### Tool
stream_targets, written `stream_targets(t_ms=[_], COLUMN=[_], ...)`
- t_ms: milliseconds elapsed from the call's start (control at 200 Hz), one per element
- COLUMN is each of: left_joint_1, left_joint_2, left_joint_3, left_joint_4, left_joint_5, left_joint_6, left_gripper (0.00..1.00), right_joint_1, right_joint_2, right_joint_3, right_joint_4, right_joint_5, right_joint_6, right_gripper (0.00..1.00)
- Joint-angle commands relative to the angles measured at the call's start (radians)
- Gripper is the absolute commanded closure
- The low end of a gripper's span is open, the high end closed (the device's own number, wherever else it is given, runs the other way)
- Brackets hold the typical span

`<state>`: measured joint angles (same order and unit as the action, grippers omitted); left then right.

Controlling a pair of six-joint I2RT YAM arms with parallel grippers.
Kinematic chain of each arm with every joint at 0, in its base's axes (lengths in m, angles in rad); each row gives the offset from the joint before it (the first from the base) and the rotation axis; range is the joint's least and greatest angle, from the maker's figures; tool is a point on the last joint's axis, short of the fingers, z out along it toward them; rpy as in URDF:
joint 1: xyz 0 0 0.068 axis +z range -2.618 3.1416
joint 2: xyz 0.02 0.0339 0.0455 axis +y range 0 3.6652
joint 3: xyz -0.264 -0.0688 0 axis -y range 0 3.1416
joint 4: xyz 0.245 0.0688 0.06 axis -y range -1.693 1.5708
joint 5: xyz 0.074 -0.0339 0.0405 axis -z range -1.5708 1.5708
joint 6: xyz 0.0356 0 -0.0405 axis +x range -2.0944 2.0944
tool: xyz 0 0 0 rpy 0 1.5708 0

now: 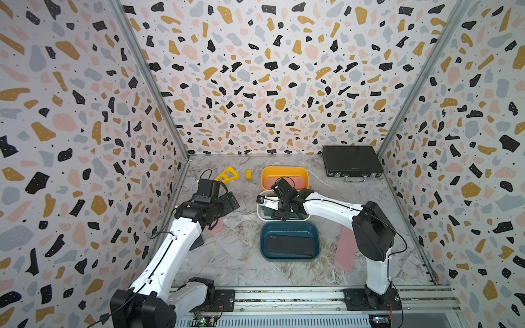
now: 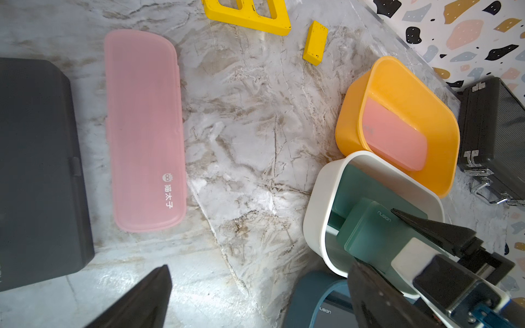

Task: Place the pencil cases by color into the storage box
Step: Place the pencil case at the storage box.

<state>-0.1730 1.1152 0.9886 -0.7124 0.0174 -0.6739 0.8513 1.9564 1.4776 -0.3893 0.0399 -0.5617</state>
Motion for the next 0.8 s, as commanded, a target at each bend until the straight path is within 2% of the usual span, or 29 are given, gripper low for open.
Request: stream_targets(t_ms=[0, 190, 415, 796], left_joint_1=[0.006, 0.008, 0.009, 0.011], left_joint_2=[-0.015, -0.018, -0.018, -0.017], left_joint_3=[-0.01, -0.01, -0.01, -0.01], left_joint_4=[0.014, 0.008, 0.007, 0.004], left_joint_5=[0.001, 0.002, 0.002, 0.0], left_joint_6=[0.007, 0.007, 0.007, 0.012], left_gripper=[0.0, 0.0, 0.0, 0.0], right_joint_1=[0.005, 0.005, 0.005, 0.005], right_joint_2=[0.006, 0.019, 0.028, 0.034], right_joint_3=[0.019, 0.03, 0.043, 0.076], right_joint_4=[-0.017, -0.036, -0.055, -0.083], right_joint_5=[0.005, 0.007, 0.014, 0.012], right_joint_6=[0.023, 0.031, 0.035, 0.037], right_gripper=[0.44, 0.37, 0.2, 0.13])
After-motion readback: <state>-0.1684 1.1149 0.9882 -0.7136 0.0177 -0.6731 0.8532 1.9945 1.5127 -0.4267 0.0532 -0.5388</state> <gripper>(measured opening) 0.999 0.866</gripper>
